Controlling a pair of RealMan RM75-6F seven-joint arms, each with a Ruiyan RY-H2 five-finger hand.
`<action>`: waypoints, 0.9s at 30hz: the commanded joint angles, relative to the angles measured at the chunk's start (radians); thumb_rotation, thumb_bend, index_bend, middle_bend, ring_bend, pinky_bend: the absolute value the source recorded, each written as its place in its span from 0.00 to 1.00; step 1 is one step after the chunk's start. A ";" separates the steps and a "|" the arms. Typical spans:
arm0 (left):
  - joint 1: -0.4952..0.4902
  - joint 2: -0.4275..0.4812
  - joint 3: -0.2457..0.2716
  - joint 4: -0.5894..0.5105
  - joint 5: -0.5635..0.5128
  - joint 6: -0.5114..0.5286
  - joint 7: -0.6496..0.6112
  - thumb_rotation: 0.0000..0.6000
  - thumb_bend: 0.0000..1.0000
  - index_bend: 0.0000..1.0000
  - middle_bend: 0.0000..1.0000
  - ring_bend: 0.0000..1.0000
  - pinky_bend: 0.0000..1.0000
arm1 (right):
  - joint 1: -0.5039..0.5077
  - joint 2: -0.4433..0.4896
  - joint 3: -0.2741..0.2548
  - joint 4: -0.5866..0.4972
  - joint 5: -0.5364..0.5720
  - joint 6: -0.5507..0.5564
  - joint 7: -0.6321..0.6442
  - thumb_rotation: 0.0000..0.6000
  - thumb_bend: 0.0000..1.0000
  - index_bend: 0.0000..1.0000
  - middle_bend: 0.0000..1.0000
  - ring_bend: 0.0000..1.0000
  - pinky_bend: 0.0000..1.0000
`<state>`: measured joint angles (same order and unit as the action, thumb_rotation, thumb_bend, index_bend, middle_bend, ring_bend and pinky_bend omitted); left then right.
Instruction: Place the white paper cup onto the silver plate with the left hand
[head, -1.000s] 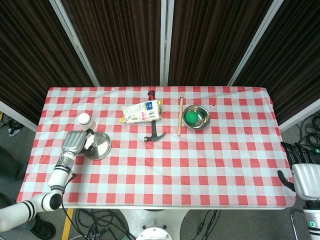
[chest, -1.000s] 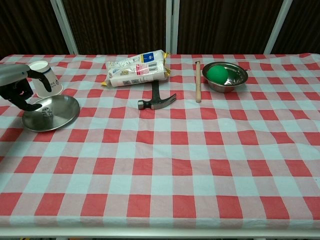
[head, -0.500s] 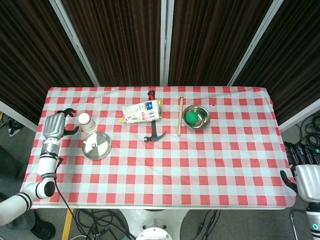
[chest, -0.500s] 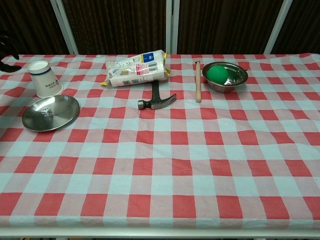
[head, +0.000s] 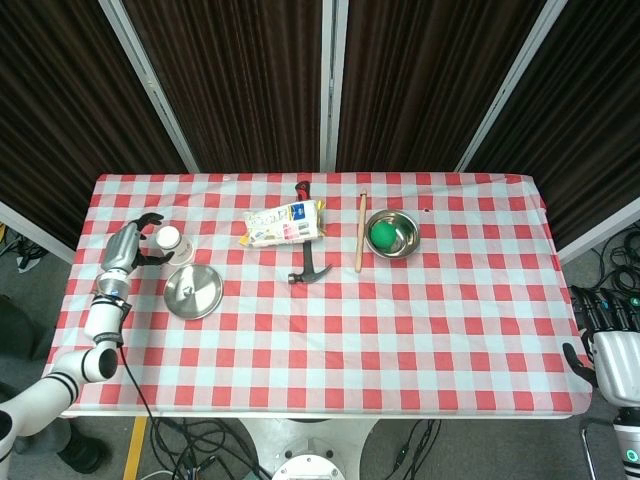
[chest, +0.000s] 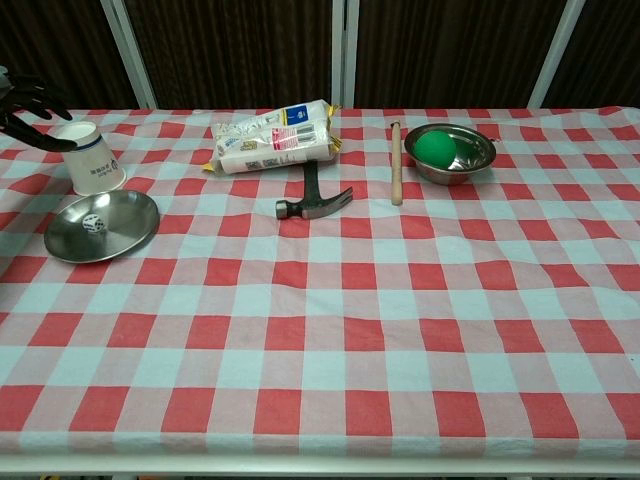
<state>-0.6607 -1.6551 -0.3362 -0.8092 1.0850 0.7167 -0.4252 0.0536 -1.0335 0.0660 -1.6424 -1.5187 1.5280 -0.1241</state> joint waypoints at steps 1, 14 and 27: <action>-0.019 -0.035 0.008 0.061 0.033 -0.026 -0.053 1.00 0.20 0.22 0.23 0.17 0.31 | 0.002 0.000 0.001 -0.002 0.001 -0.003 -0.003 1.00 0.22 0.09 0.14 0.06 0.15; -0.052 -0.113 0.013 0.225 0.063 -0.079 -0.167 1.00 0.20 0.29 0.29 0.19 0.31 | 0.010 -0.002 0.006 -0.012 0.016 -0.021 -0.018 1.00 0.22 0.09 0.14 0.06 0.15; -0.058 -0.105 -0.009 0.236 0.067 -0.059 -0.215 1.00 0.22 0.52 0.44 0.30 0.36 | 0.014 0.000 0.012 -0.012 0.027 -0.028 -0.017 1.00 0.22 0.10 0.14 0.06 0.15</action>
<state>-0.7214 -1.7691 -0.3433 -0.5619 1.1492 0.6514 -0.6358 0.0678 -1.0334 0.0784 -1.6546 -1.4922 1.5004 -0.1406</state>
